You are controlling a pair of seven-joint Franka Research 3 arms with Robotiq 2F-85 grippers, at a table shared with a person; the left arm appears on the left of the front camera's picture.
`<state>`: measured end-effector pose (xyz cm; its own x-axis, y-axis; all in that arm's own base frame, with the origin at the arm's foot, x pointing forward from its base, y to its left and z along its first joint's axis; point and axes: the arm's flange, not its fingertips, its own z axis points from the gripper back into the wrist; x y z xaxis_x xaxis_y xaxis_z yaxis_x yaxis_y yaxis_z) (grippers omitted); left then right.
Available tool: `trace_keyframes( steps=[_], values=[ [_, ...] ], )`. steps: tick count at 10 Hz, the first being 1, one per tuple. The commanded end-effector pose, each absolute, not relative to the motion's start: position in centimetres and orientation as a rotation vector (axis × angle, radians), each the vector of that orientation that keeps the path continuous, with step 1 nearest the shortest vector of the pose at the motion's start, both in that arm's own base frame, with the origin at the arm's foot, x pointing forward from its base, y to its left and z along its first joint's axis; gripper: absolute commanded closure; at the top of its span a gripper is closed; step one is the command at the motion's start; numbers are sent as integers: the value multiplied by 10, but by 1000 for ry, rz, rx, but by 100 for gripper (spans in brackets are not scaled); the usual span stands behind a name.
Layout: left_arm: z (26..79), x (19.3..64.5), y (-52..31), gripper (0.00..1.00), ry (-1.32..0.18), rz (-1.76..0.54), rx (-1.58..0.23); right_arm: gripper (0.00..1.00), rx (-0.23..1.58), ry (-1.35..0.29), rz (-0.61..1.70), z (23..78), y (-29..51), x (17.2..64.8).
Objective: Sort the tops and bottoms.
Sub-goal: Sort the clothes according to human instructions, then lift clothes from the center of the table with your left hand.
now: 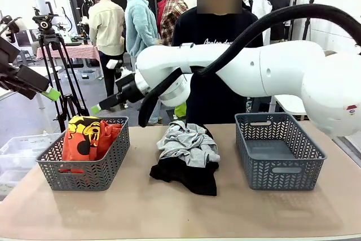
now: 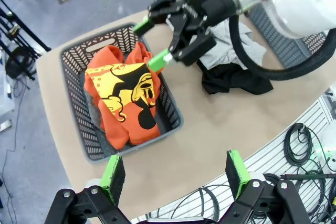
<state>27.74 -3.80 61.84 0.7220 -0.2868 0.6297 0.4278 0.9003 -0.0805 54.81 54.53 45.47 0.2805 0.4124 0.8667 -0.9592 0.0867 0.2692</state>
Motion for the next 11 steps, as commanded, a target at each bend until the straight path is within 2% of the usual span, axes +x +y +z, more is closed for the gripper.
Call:
trace_keyframes(
  steps=[1,2,11],
  values=[
    [620,279,-38,0,-654,-397,-229,0,1021,-732,1040,485,521,556],
    [620,279,-38,0,-654,-397,-229,0,992,-701,1157,455,545,548],
    [620,279,-38,0,-654,-397,-229,0,992,-701,1157,455,545,548]
  ],
)
